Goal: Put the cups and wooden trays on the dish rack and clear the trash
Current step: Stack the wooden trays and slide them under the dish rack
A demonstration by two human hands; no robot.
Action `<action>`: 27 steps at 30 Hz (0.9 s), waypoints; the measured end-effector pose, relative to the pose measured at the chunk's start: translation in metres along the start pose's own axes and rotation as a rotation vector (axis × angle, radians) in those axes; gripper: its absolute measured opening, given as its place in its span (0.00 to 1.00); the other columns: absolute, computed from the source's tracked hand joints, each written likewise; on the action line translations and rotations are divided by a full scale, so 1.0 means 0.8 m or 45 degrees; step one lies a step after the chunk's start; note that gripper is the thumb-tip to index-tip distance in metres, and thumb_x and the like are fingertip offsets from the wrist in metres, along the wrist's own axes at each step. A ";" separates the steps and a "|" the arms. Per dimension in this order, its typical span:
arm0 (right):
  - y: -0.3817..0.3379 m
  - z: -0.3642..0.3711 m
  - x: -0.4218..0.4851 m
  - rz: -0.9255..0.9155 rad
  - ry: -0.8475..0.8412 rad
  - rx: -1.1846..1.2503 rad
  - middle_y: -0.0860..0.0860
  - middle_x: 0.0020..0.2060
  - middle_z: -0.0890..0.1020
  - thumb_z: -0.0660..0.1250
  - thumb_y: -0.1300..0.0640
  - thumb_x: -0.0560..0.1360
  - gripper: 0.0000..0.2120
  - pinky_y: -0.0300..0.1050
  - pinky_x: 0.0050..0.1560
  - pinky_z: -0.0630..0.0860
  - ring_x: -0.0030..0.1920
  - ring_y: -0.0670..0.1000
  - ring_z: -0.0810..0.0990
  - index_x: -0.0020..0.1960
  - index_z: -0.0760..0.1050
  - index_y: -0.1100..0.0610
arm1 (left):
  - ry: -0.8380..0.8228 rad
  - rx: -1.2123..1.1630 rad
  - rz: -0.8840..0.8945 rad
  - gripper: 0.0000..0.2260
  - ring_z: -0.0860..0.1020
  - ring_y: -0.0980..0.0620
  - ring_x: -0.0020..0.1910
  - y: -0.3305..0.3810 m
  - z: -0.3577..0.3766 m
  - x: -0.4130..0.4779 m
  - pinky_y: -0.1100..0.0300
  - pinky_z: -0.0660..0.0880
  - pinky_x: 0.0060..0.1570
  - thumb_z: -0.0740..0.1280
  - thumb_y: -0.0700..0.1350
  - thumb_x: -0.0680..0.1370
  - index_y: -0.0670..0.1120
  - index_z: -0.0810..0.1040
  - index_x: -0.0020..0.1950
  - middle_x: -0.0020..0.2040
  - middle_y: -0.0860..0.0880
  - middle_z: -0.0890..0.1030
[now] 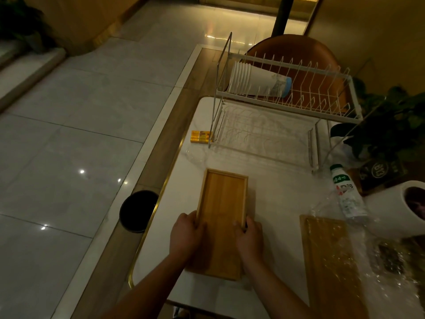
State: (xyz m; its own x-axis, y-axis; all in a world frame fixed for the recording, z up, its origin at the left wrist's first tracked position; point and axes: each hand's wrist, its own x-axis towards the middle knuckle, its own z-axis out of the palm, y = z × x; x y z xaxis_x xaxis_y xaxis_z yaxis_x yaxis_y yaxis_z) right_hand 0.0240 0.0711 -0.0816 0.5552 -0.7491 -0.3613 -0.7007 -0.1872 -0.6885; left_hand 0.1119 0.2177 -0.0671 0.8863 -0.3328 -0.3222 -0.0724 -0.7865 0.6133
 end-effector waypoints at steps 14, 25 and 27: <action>0.021 0.004 -0.013 -0.062 -0.100 0.216 0.56 0.59 0.77 0.57 0.53 0.82 0.17 0.44 0.53 0.71 0.58 0.57 0.77 0.68 0.72 0.56 | -0.362 -0.850 -0.216 0.22 0.74 0.44 0.67 -0.016 -0.009 -0.019 0.38 0.71 0.67 0.60 0.52 0.83 0.52 0.66 0.76 0.71 0.47 0.72; 0.019 0.024 -0.016 0.006 0.030 0.269 0.58 0.62 0.77 0.56 0.52 0.82 0.18 0.47 0.59 0.72 0.60 0.57 0.77 0.68 0.72 0.58 | -0.373 -0.906 -0.159 0.19 0.75 0.46 0.65 -0.013 -0.012 -0.033 0.41 0.74 0.65 0.58 0.53 0.84 0.52 0.68 0.74 0.68 0.48 0.74; 0.018 0.021 -0.016 0.021 -0.006 0.304 0.58 0.63 0.77 0.56 0.53 0.82 0.18 0.46 0.61 0.72 0.61 0.57 0.76 0.68 0.72 0.58 | -0.373 -0.898 -0.160 0.19 0.75 0.45 0.65 -0.013 -0.012 -0.034 0.40 0.74 0.65 0.58 0.53 0.83 0.52 0.67 0.74 0.68 0.47 0.74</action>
State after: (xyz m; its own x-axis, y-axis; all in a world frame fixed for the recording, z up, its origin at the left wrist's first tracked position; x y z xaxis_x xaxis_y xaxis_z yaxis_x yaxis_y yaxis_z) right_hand 0.0143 0.0888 -0.0970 0.5470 -0.7477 -0.3764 -0.5841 -0.0189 -0.8114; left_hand 0.0931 0.2402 -0.0580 0.7042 -0.4645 -0.5371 0.4163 -0.3427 0.8422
